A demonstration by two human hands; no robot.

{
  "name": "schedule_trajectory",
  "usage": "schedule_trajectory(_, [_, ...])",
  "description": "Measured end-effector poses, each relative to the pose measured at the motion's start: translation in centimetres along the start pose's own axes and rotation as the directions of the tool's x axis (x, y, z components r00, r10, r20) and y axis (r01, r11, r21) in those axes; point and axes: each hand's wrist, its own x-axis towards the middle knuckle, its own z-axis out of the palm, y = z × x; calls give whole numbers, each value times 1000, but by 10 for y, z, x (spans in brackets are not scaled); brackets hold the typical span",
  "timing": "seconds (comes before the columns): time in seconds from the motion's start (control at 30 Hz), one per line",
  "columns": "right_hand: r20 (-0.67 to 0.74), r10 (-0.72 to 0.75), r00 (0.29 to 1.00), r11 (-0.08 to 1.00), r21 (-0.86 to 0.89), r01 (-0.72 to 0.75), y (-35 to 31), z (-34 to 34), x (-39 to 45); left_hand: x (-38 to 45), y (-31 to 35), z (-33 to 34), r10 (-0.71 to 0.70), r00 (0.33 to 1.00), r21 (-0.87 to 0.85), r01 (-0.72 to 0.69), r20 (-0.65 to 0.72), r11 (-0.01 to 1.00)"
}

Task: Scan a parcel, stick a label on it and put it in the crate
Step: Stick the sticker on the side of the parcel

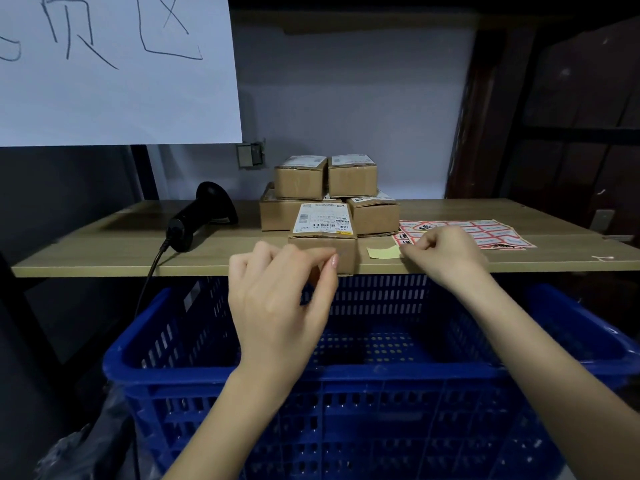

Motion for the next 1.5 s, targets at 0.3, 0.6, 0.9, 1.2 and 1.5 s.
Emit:
schedule_trajectory(0.3, [295, -244, 924, 681, 730, -53, -44, -22, -96, -7, 0, 7, 222, 972, 197, -203, -79, 959])
schedule_trajectory(0.6, [255, -246, 935, 613, 788, -54, -44, -8, -100, -15, -4, 3, 196, 980, 106, -192, -25, 976])
schedule_trajectory(0.9, [134, -219, 967, 662, 748, 46, -39, 7, -91, 8, -25, -8, -442, 808, -303, 566, 391, 766])
schedule_trajectory(1.2, [30, -272, 962, 691, 702, 173, -43, 20, -76, 14, -32, 2, -419, 793, -237, 554, 442, 798])
schedule_trajectory(1.5, [-74, -262, 962, 869, 415, 269, -40, 37, -60, 14, -50, 22, -295, 859, -36, 341, 419, 940])
